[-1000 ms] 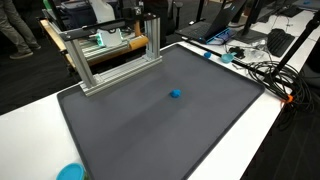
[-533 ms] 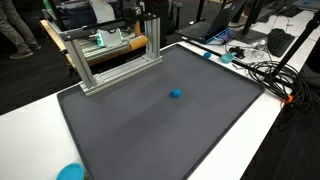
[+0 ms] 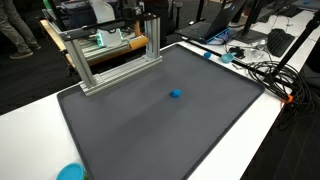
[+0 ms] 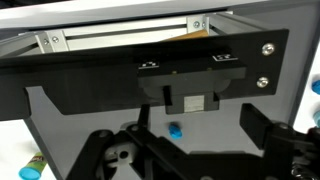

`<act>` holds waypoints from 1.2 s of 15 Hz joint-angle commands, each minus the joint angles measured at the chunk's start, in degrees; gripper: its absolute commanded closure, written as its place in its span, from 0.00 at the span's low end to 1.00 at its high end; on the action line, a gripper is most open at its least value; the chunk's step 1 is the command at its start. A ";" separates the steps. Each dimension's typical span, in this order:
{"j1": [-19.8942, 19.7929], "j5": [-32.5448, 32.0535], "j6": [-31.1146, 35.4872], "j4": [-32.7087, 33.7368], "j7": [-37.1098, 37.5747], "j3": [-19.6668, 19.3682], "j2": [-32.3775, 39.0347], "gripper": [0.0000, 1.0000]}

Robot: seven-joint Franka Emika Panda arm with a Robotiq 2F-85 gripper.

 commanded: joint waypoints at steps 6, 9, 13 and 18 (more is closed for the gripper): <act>0.33 -1.04 0.15 -2.08 0.31 0.25 -2.33 0.00; 0.68 -1.46 0.37 -1.97 -0.82 0.18 -0.96 0.00; 0.78 -0.82 1.39 -2.15 -0.08 0.17 -0.05 0.00; 1.29 -0.58 3.13 -2.47 -0.01 0.39 0.27 0.00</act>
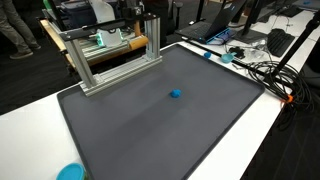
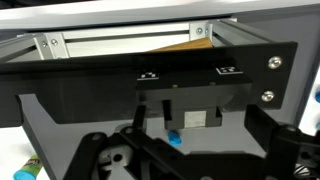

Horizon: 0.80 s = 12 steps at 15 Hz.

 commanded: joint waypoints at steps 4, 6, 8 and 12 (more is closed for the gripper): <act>0.97 -0.05 1.44 -0.50 1.44 0.58 0.76 0.07; 1.07 0.08 1.88 -0.99 1.91 0.88 0.90 0.17; 0.98 -0.14 2.13 -1.42 2.54 1.33 0.98 0.17; 0.40 -0.54 2.77 -2.04 4.05 1.77 0.29 0.23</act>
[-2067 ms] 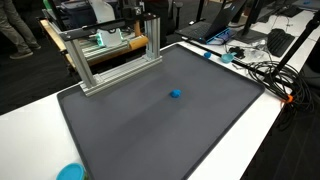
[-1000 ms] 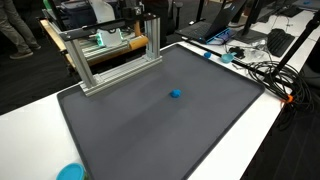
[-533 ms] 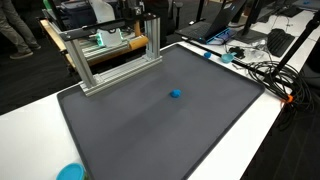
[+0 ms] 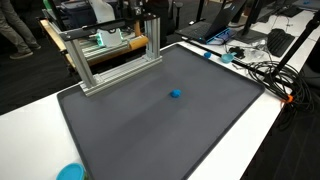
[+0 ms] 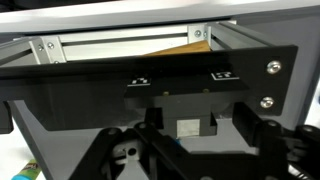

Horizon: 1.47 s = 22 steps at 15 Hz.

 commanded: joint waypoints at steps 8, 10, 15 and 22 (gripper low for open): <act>-0.31 -2.24 1.54 -1.72 2.31 0.77 -0.62 0.38; -0.08 -2.52 0.82 -1.68 1.69 0.58 -0.46 0.39; 1.43 -1.48 -0.83 -1.30 -2.56 -1.21 -0.66 0.39; 1.11 -2.03 -0.54 -1.61 -3.60 -1.22 -0.70 0.43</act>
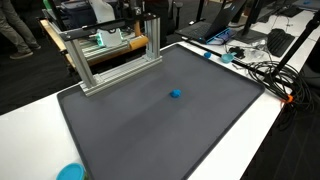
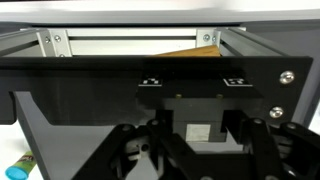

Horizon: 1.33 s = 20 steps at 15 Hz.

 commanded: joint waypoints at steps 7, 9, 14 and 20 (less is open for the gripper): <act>0.02 -1.10 -0.21 -1.34 2.78 1.16 -0.56 0.67; -0.74 -2.38 0.36 -1.39 4.57 2.22 -0.81 0.67; -0.55 -2.70 -0.60 -1.05 6.80 3.04 -0.24 0.20; 0.15 -0.97 -0.37 -0.75 7.05 2.12 0.12 0.70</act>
